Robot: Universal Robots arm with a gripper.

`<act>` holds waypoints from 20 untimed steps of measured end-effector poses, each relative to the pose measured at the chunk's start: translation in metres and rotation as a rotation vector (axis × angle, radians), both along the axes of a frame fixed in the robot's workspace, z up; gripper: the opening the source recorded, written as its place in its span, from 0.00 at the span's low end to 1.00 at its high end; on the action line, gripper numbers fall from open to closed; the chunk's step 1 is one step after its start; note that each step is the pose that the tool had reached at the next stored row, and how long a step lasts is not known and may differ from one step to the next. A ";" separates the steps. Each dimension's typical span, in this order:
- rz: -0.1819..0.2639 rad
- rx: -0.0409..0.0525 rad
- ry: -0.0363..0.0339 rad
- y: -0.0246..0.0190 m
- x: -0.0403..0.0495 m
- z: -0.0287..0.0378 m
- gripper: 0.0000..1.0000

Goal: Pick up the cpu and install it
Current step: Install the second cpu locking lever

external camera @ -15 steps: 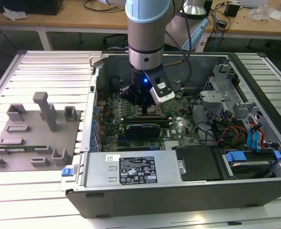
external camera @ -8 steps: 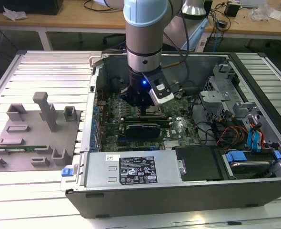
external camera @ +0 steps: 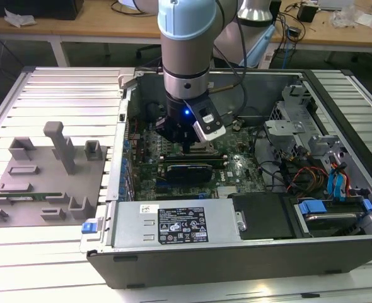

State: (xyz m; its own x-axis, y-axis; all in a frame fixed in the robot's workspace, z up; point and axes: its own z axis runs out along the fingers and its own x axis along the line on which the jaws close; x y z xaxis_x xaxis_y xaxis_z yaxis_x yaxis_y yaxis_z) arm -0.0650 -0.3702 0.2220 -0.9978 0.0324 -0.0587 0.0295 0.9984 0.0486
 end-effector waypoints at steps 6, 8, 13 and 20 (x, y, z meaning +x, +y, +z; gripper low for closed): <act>0.000 0.0330 0.0000 -0.0094 -0.0001 -0.0007 0.11; 0.000 0.0540 -0.0001 -0.0099 -0.0002 -0.0011 0.11; 0.000 0.0848 0.0000 -0.0128 -0.0031 -0.0035 0.11; 0.000 0.1098 0.0000 -0.0136 -0.0081 -0.0120 0.11</act>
